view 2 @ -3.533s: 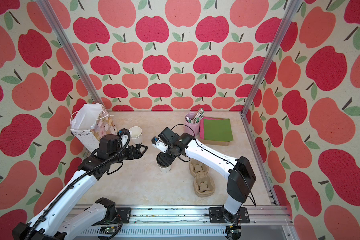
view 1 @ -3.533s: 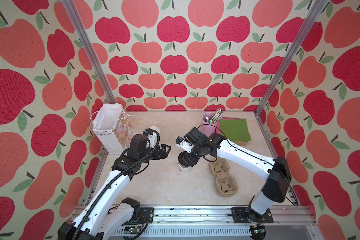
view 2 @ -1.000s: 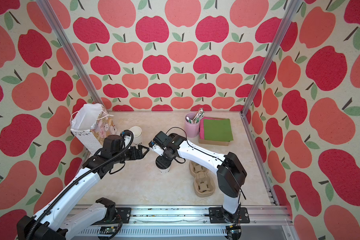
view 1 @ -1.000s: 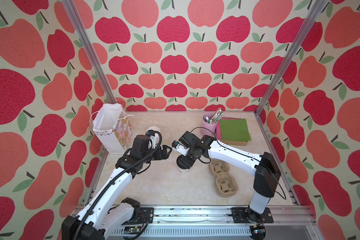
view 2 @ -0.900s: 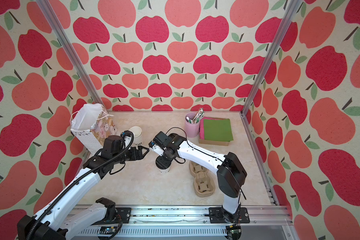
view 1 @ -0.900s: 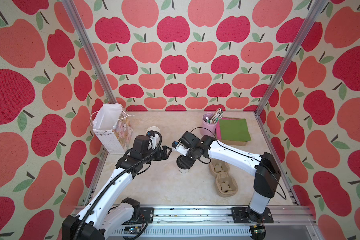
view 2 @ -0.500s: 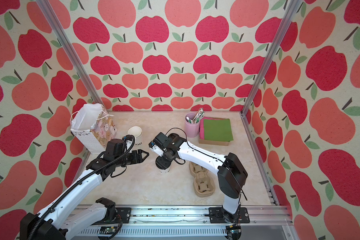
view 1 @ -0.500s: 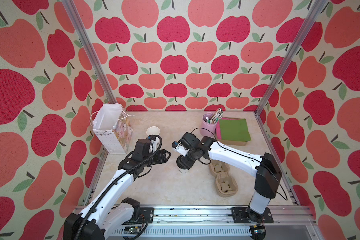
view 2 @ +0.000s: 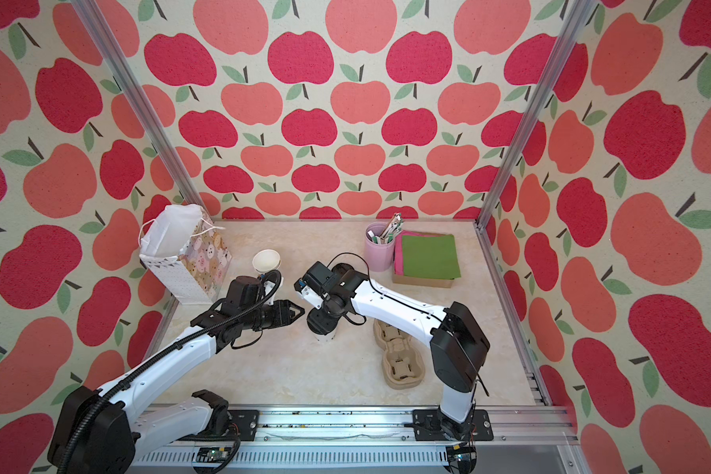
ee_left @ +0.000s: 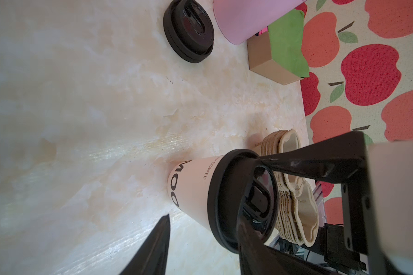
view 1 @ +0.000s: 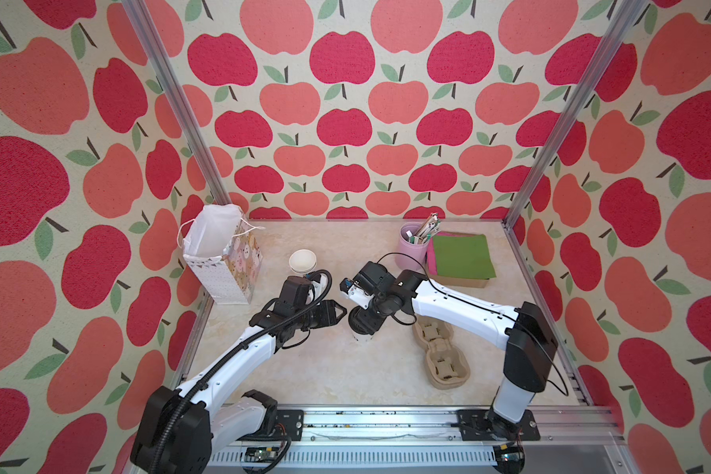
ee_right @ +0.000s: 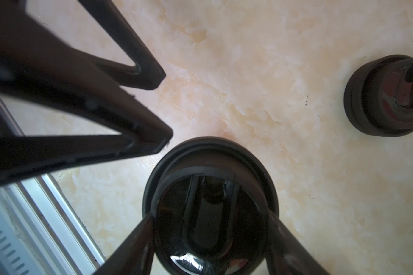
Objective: Pack a coffee takeout order
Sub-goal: Close the lid on the coffee cup.
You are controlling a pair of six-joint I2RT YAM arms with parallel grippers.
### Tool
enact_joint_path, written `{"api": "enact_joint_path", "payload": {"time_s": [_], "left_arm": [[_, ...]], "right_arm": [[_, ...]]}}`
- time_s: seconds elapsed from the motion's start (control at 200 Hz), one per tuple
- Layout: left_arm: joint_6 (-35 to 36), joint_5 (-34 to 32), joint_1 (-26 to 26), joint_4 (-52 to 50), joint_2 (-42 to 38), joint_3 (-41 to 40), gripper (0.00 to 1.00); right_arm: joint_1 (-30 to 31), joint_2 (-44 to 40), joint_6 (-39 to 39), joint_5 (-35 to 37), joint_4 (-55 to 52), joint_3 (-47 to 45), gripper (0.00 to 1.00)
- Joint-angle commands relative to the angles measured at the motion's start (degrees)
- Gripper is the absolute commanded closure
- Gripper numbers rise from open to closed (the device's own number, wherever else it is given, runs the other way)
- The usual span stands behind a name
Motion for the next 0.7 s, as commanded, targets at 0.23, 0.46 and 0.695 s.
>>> {"api": "enact_joint_path", "payload": {"time_s": [0.23, 0.46, 0.695], "left_arm": [[-1.6, 1.1, -2.1, 3.8, 2.4, -1.9, 0.67], [-1.7, 0.3, -3.0, 3.8, 3.5, -2.7, 0.71], [-1.1, -4.5, -4.1, -1.7, 4.6, -1.9, 0.77]], "right_arm": [[1.0, 7.3, 2.0, -1.1, -9.4, -6.9, 0.36], [1.0, 7.2, 2.0, -1.1, -9.2, -7.2, 0.36], [1.0, 7.0, 2.0, -1.2, -9.1, -7.7, 0.36]]}}
